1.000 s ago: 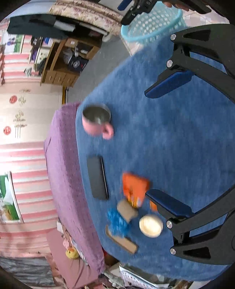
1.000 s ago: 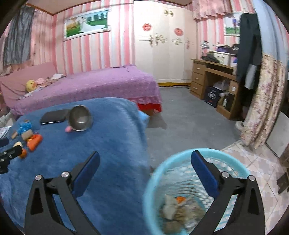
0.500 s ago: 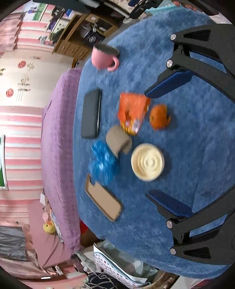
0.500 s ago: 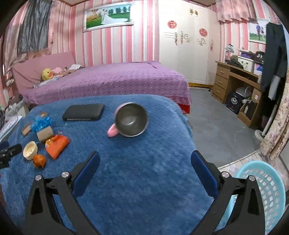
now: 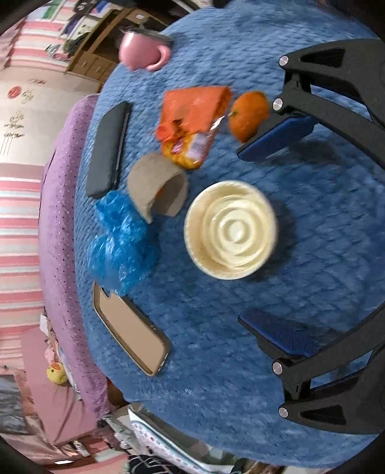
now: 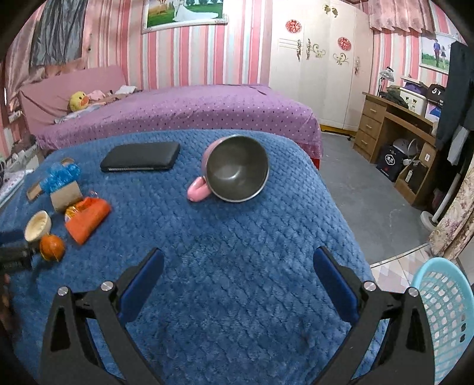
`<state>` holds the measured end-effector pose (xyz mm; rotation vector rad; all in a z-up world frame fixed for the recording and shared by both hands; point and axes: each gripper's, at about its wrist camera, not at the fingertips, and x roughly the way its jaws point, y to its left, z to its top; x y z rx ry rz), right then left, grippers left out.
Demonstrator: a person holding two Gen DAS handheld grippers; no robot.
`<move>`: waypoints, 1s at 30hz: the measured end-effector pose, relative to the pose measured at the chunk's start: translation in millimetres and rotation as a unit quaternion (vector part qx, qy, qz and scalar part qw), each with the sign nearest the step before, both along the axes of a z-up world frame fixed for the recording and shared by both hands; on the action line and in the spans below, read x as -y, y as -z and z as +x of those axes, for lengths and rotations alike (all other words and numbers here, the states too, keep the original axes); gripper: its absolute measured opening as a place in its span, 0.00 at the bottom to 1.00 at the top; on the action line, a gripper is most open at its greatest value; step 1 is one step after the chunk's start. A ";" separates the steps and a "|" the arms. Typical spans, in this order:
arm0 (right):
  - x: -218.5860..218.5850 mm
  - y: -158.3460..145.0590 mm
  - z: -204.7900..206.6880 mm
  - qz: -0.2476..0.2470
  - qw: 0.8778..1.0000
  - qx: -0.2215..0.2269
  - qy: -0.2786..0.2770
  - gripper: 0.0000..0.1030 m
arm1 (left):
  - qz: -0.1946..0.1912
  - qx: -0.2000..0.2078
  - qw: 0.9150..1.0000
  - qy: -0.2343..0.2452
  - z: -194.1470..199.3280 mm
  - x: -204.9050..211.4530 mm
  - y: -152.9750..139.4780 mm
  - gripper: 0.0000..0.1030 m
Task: Collect trash
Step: 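Grasp the white round container with the left tool while the right tool moves over the bed, then grasp the orange tangerine peel with the right tool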
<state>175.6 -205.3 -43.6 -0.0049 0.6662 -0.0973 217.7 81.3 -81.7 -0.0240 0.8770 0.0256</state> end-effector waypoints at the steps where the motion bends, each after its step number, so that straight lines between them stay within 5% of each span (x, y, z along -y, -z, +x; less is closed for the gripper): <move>1: -1.3 0.8 0.7 0.000 1.000 -0.002 -0.001 0.96 | -0.009 -0.003 1.000 -0.005 4.3 -2.7 1.3 0.94; 4: -7.3 2.4 4.4 -0.004 1.000 -0.010 -0.006 0.96 | -0.019 -0.007 1.000 -0.011 12.8 -4.7 3.4 0.89; 9: -18.6 0.2 1.2 -0.001 1.000 -0.008 -0.023 0.96 | -0.003 0.006 1.000 0.019 8.6 6.5 0.7 0.60; 18: -65.0 -3.1 -8.7 0.022 0.998 0.003 -0.062 0.95 | 0.007 0.026 1.000 0.005 -43.8 -32.3 -13.1 0.59; 28: -154.4 13.8 2.7 0.020 0.991 -0.028 -0.129 0.94 | -0.010 0.022 0.999 -0.039 -50.4 -91.8 -7.2 0.59; 30: -168.5 16.9 6.1 0.016 0.990 -0.034 -0.139 0.88 | -0.003 0.021 0.999 -0.036 -50.2 -94.2 -5.5 0.59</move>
